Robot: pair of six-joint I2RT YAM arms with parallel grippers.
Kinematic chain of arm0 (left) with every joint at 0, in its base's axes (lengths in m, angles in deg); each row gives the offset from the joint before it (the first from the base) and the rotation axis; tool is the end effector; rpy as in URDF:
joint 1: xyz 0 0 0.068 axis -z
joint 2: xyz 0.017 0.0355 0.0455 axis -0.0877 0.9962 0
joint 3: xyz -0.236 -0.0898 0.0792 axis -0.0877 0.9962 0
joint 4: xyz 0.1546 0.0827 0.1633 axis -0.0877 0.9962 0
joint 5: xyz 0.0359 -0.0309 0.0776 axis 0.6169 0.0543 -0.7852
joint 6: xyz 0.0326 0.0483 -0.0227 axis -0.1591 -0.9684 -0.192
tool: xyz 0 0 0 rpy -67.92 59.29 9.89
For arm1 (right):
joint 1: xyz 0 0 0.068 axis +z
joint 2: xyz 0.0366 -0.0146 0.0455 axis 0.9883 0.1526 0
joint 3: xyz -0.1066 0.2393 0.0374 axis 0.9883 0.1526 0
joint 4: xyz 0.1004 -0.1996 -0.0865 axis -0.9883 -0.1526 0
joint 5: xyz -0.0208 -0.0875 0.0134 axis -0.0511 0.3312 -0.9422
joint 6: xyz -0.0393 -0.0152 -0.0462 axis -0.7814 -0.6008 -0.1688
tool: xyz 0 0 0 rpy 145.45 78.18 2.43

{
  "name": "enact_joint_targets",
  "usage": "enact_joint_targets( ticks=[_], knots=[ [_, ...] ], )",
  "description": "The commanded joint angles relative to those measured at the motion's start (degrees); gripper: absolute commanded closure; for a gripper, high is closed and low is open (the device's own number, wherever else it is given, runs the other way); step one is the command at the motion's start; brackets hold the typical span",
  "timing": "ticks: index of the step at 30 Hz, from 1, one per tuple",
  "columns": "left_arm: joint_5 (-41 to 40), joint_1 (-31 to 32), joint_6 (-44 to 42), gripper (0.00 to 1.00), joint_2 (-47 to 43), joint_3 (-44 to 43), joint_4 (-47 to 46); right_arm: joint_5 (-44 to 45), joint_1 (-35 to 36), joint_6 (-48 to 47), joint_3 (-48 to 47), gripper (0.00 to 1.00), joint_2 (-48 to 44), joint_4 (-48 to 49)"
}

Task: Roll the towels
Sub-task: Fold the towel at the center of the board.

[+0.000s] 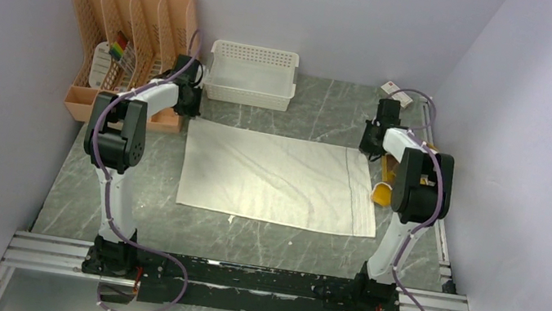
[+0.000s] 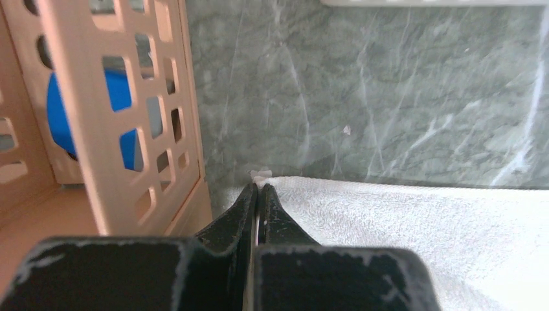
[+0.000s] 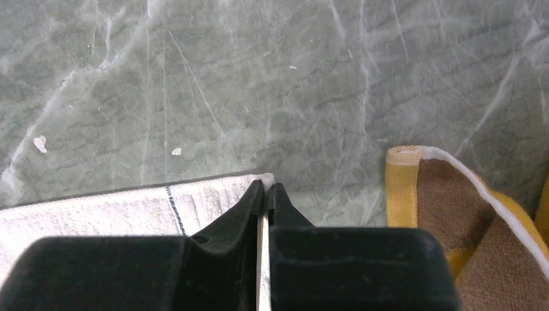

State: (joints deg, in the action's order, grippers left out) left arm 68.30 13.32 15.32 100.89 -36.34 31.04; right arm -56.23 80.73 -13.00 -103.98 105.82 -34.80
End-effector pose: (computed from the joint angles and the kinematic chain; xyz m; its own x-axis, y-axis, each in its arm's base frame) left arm 0.4220 -0.0584 0.1594 -0.8402 -0.0055 -0.5422 0.0035 0.9999 -0.0156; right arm 0.4022 -0.0064 0.1522 -0.8082 0.1948 -0.5558 0.1985 0.9786 0.0544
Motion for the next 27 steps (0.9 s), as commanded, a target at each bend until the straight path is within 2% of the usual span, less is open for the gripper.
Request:
enact_joint_targets(
  ticks=[1,13,17,22,27],
  knots=[
    [0.4,-0.4,-0.7,0.93,0.3,-4.4,0.3,0.2,-0.8,1.6,-2.1,1.0,-4.0,-2.0],
    [0.9,-1.5,-2.3,0.93,2.8,-16.2,0.5,1.8,-1.1,0.3,-15.8,1.0,-4.5,-6.3],
    [0.3,-1.6,-3.6,0.93,1.9,-16.7,-1.2,1.9,-1.2,1.5,-18.1,1.0,-4.3,-7.3],
    [0.9,-1.7,-2.5,0.93,-2.3,-10.9,-5.6,1.6,-1.1,2.9,-15.8,1.0,-7.4,-6.7],
    [1.9,-1.7,0.4,0.93,-10.5,3.8,-14.4,2.9,-1.1,5.1,-6.7,1.0,-13.3,-5.6]
  ],
)
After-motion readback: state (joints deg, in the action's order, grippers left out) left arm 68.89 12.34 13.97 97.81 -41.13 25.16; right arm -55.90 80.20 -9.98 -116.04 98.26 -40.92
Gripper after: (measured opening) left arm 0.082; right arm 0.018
